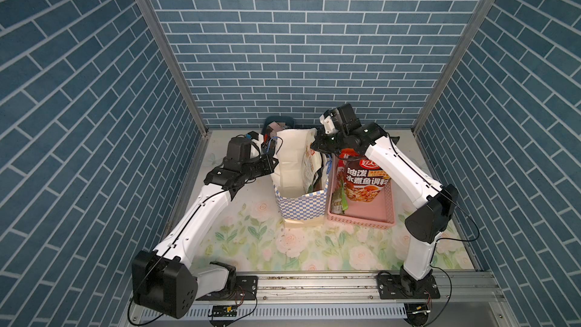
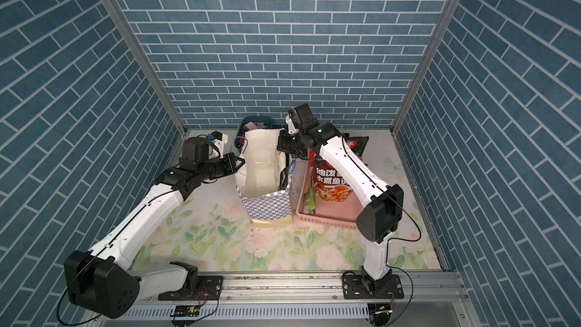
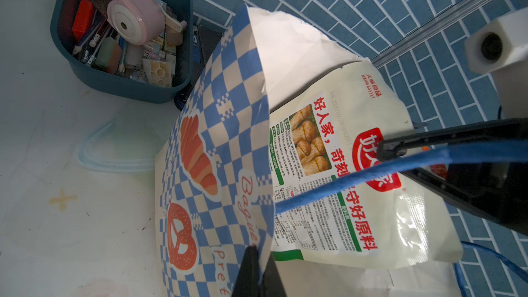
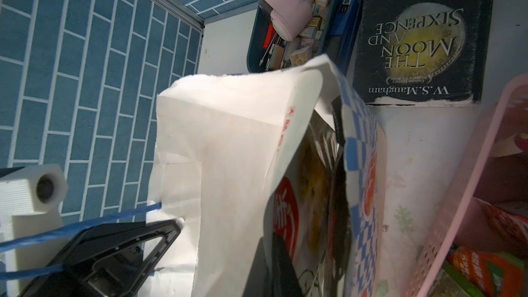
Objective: Place the condiment packets inside the bag
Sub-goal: Place the condiment packet in the paper bag, then pick up the condiment packet from the storage box.
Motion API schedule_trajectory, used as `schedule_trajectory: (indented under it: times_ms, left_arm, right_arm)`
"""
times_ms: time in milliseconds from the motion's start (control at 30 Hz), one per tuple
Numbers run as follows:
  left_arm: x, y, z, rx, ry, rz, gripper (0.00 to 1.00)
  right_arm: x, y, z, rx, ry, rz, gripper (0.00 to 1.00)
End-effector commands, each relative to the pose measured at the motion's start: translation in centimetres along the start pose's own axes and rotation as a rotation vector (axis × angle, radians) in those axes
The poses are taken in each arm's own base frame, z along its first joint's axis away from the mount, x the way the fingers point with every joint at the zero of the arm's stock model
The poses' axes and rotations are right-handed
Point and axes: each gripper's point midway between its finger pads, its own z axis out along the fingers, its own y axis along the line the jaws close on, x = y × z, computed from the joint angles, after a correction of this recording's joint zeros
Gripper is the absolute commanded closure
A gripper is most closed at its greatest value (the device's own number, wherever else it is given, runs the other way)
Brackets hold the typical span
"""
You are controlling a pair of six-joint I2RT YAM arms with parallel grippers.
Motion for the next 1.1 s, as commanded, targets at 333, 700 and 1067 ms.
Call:
schedule_trajectory:
  times_ms: [333,700,1067]
  left_arm:
    - [0.8,0.3,0.4,-0.011,0.033,-0.004,1.0]
    - [0.9,0.4,0.4,-0.018,0.035,-0.006,1.0]
    - [1.1,0.5,0.5,-0.015,0.042,-0.003,1.0]
  right_arm:
    - [-0.8,-1.0,1.1,0.045,-0.035,-0.071,0.73]
    - [-3.6,4.8,-12.4,-0.046,-0.301,-0.47,0.58]
    - [4.4,-11.4,-17.0,0.243,0.031,-1.028,0.42]
